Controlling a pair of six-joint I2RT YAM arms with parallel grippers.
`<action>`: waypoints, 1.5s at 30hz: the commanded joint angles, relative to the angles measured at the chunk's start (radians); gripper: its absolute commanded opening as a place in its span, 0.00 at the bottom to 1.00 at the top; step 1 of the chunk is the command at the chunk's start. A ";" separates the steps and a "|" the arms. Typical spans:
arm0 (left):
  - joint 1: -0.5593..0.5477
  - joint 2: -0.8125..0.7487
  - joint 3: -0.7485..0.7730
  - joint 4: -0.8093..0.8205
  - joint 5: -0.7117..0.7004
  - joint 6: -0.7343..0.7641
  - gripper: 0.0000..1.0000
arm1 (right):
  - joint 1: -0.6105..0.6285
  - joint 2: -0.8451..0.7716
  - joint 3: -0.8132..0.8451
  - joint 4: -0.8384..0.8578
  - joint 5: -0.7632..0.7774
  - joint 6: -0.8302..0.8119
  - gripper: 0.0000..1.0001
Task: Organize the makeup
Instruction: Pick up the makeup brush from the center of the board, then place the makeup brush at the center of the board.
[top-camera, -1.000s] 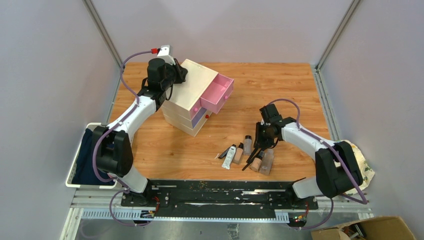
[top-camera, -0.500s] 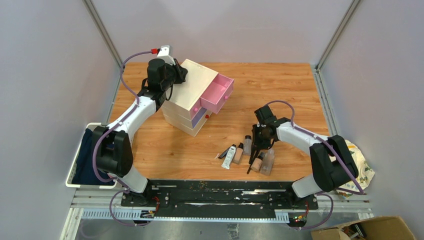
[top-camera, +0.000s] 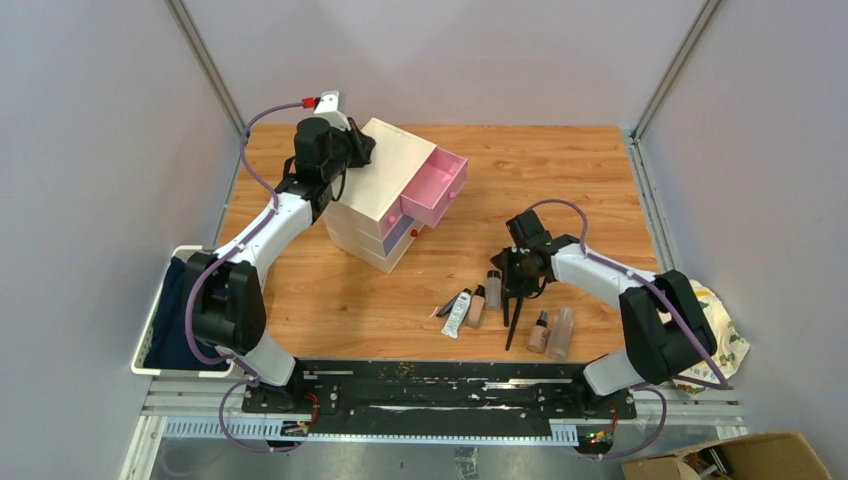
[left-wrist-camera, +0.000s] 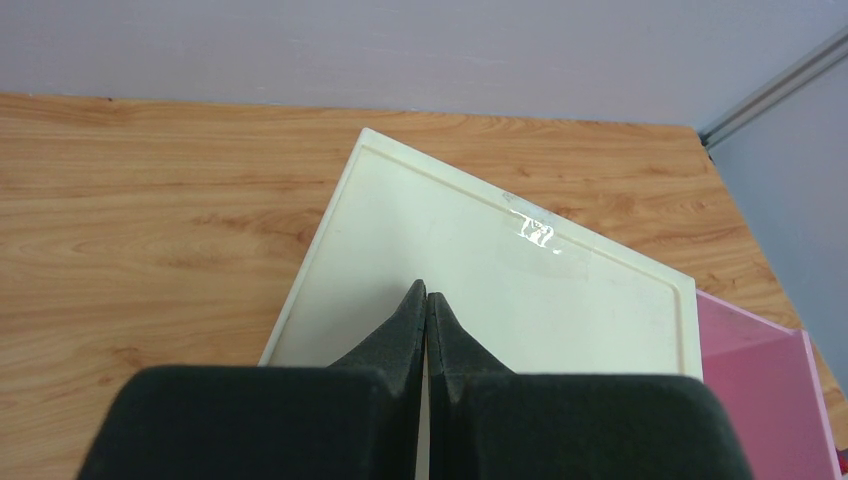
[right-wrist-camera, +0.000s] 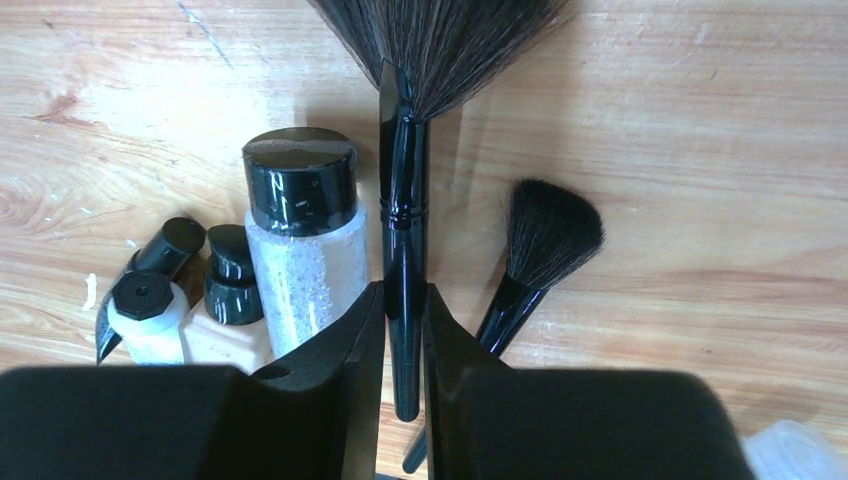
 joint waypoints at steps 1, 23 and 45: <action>0.003 0.041 -0.066 -0.257 -0.009 0.031 0.00 | 0.027 -0.060 0.055 -0.035 0.013 -0.004 0.00; 0.003 0.039 -0.064 -0.259 -0.007 0.032 0.00 | 0.035 -0.182 0.169 -0.152 0.074 -0.061 0.00; 0.003 0.046 -0.062 -0.263 -0.010 0.035 0.00 | 0.035 -0.157 0.177 -0.151 0.078 -0.076 0.00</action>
